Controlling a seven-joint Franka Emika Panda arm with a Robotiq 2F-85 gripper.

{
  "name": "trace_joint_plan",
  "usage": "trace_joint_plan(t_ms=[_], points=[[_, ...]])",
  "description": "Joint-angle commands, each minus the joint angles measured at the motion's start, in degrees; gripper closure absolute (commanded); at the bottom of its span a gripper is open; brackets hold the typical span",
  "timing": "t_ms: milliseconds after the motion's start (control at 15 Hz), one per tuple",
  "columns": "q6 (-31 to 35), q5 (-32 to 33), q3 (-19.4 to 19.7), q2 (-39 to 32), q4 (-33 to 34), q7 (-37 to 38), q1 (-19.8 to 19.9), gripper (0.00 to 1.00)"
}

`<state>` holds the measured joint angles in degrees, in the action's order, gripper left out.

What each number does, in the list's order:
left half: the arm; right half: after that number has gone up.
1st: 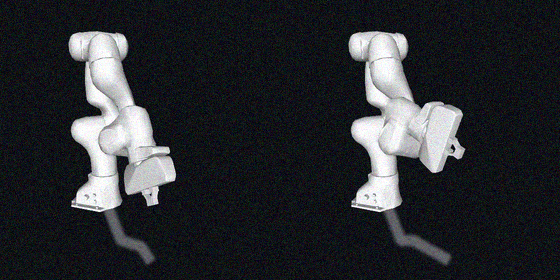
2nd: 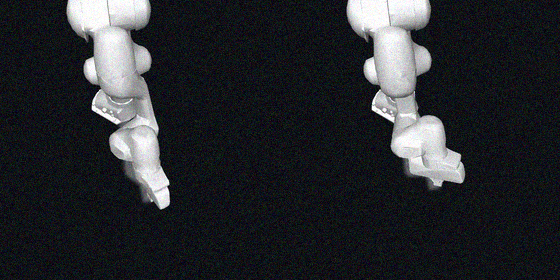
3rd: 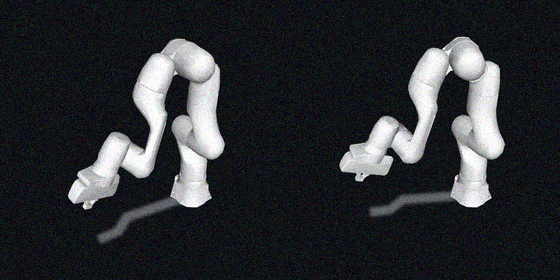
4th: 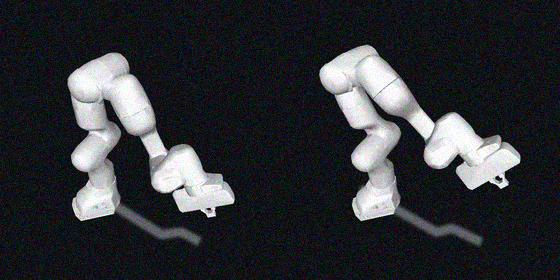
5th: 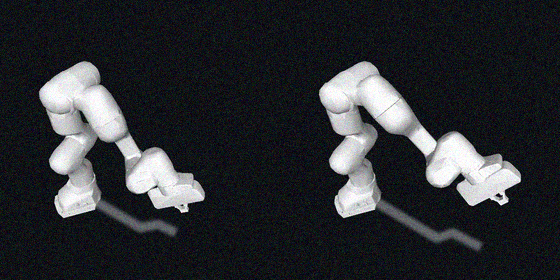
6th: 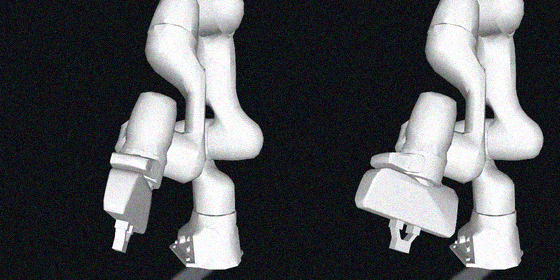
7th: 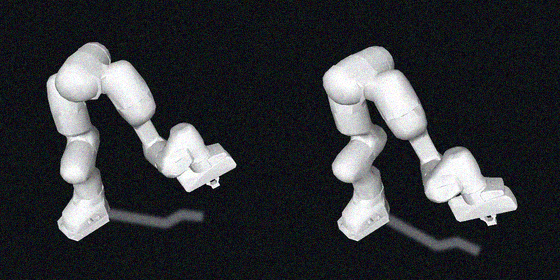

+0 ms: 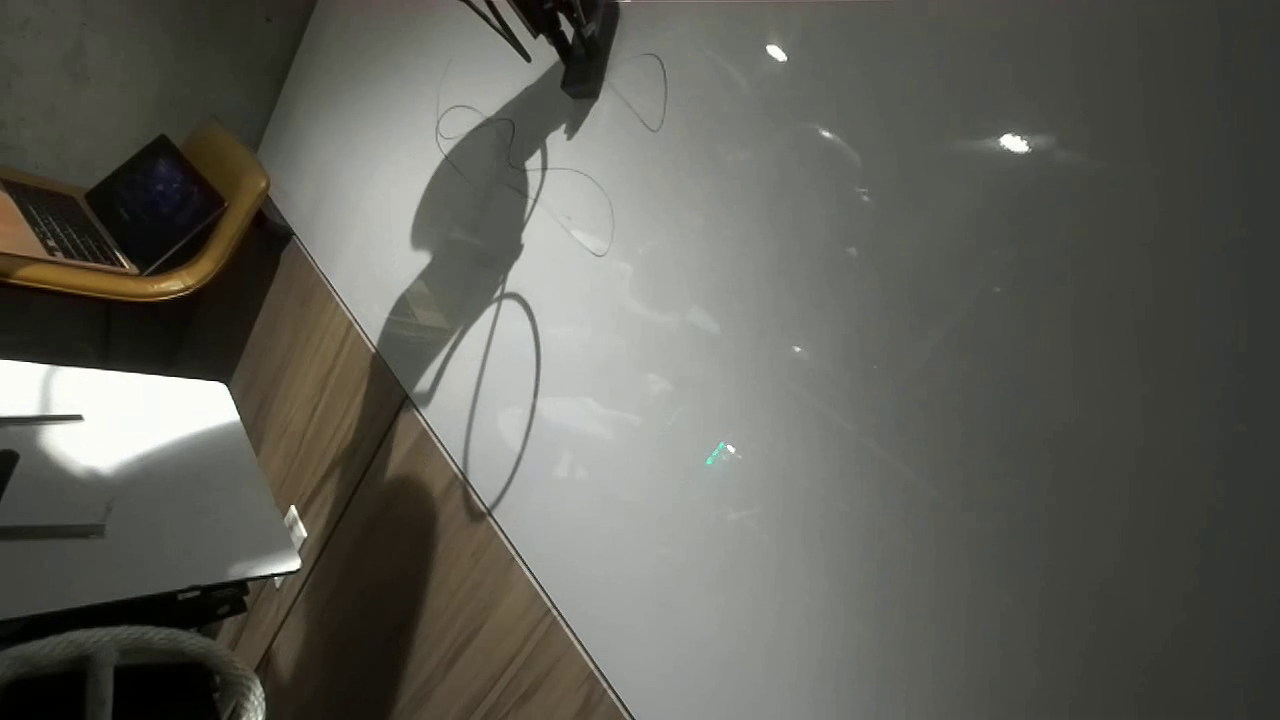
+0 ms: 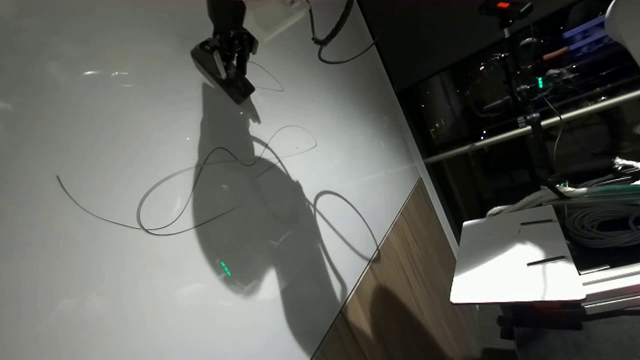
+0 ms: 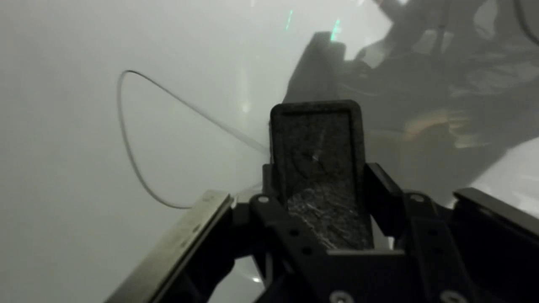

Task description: Use the duster to erase the markings on the whiteboard

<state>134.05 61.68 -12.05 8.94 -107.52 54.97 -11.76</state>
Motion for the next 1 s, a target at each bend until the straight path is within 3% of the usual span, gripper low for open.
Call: trace_joint_plan(t_ms=[0,467,733,933], points=[[5.23,-1.18,4.99,4.61,-3.88,-0.37,5.13,0.73],[16.23,-6.03,14.30,8.61,-8.95,-4.50,13.42,0.73],[18.52,-10.01,12.71,9.86,-11.99,-4.36,14.22,0.73],[18.18,-11.86,11.45,10.20,-12.90,-3.35,11.16,0.73]])
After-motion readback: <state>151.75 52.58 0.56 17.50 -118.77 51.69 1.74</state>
